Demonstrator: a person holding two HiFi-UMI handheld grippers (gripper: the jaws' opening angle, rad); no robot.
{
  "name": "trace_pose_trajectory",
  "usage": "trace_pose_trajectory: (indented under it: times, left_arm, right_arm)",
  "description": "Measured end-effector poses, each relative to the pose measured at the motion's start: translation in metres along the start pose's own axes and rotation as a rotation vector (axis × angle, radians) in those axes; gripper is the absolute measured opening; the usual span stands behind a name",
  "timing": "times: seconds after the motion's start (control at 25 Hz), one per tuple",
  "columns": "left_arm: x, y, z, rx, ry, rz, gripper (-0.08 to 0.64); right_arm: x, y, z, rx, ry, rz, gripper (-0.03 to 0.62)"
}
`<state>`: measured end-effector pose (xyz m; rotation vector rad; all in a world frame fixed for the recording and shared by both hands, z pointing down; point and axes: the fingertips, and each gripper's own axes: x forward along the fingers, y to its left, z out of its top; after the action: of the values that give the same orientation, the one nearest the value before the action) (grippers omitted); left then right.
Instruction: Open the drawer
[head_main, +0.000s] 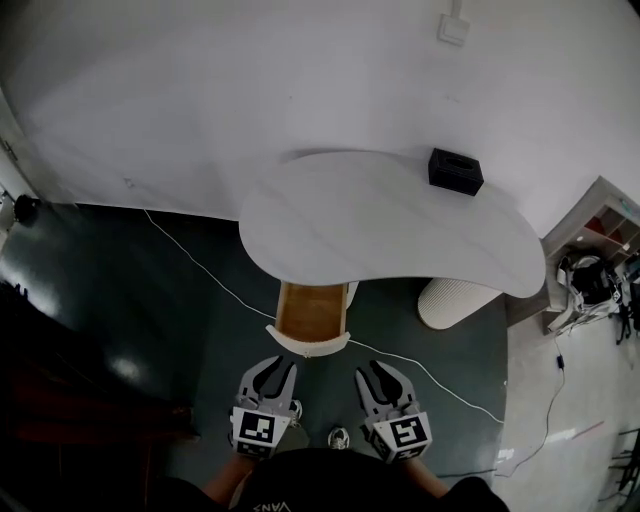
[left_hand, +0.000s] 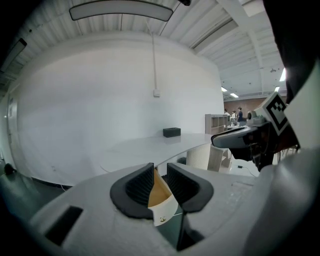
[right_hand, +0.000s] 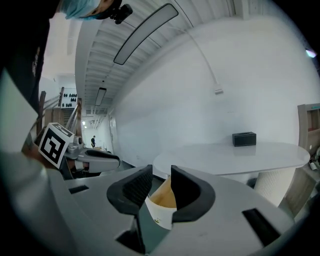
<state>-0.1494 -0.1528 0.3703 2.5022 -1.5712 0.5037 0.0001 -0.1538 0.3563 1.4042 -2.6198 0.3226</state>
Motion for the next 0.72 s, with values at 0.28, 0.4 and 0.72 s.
trace_pose_trajectory:
  times: [0.28, 0.4, 0.72]
  left_arm:
    - [-0.012, 0.002, 0.010, 0.022, -0.029, -0.058, 0.044]
    - [-0.012, 0.007, 0.021, 0.041, -0.048, -0.078, 0.032]
    - [-0.015, 0.023, 0.034, 0.072, -0.071, -0.098, 0.020]
  right_arm:
    - [-0.006, 0.005, 0.010, -0.023, -0.029, -0.042, 0.058]
    - [-0.005, 0.003, 0.017, -0.032, -0.040, -0.058, 0.022]
    - [0.011, 0.017, 0.033, -0.026, -0.060, -0.043, 0.006]
